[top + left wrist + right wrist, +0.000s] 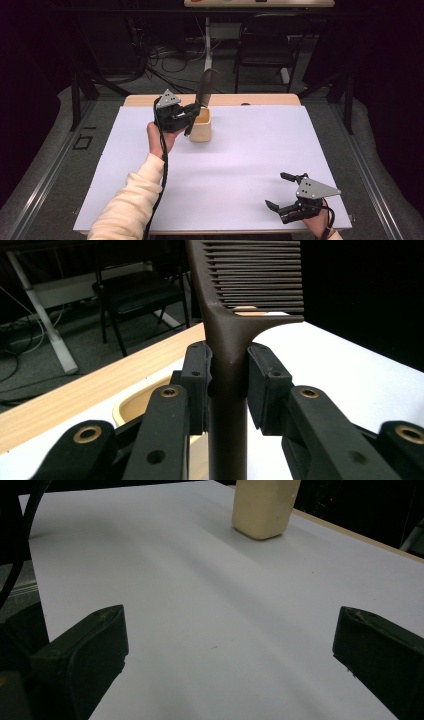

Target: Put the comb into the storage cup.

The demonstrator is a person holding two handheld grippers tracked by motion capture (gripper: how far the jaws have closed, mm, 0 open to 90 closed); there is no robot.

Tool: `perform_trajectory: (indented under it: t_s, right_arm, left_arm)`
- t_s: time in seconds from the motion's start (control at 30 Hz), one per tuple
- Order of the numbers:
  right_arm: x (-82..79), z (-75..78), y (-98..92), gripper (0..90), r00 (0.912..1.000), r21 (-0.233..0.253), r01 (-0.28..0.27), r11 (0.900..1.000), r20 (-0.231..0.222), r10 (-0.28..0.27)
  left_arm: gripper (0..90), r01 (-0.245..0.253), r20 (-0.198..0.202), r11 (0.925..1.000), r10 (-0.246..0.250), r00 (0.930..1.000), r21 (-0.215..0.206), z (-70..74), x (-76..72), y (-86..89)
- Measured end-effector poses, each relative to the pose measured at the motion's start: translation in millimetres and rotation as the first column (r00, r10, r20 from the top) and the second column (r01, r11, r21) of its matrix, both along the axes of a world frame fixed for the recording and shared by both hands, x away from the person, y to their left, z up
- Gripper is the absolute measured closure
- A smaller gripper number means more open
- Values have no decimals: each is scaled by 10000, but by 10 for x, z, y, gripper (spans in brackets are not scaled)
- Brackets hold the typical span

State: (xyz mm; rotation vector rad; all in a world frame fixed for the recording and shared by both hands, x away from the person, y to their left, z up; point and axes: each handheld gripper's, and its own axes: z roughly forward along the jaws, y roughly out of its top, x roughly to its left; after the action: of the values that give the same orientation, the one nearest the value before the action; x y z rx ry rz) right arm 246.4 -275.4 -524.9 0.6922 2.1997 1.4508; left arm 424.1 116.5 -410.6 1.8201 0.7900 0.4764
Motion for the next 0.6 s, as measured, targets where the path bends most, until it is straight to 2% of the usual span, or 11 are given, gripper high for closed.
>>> perform_trajectory:
  t_s: [0.07, 0.5, 0.53, 0.6]
  right_arm:
    - [-1, 2, 5, 7, 10000, -6, -6, 10000, 71, 6]
    - [0, 0, 5, 7, 10000, 5, -37, 10000, 11, 37]
    - [8, -6, 0, 7, 10000, 46, -12, 10000, 9, 12]
    - [10, -10, -3, 7, 10000, 70, 28, 10000, -78, -27]
  left_arm:
    - [719, 31, 60, 9998, -30, 10000, -182, 2, 22, -15]
    - [719, -20, 193, 9998, 24, 9998, -182, 17, 167, -86]
    - [719, -129, 250, 9994, 137, 9996, -324, 1, 197, -98]
    - [719, -133, 251, 9993, 142, 9996, -339, -6, 213, -105]
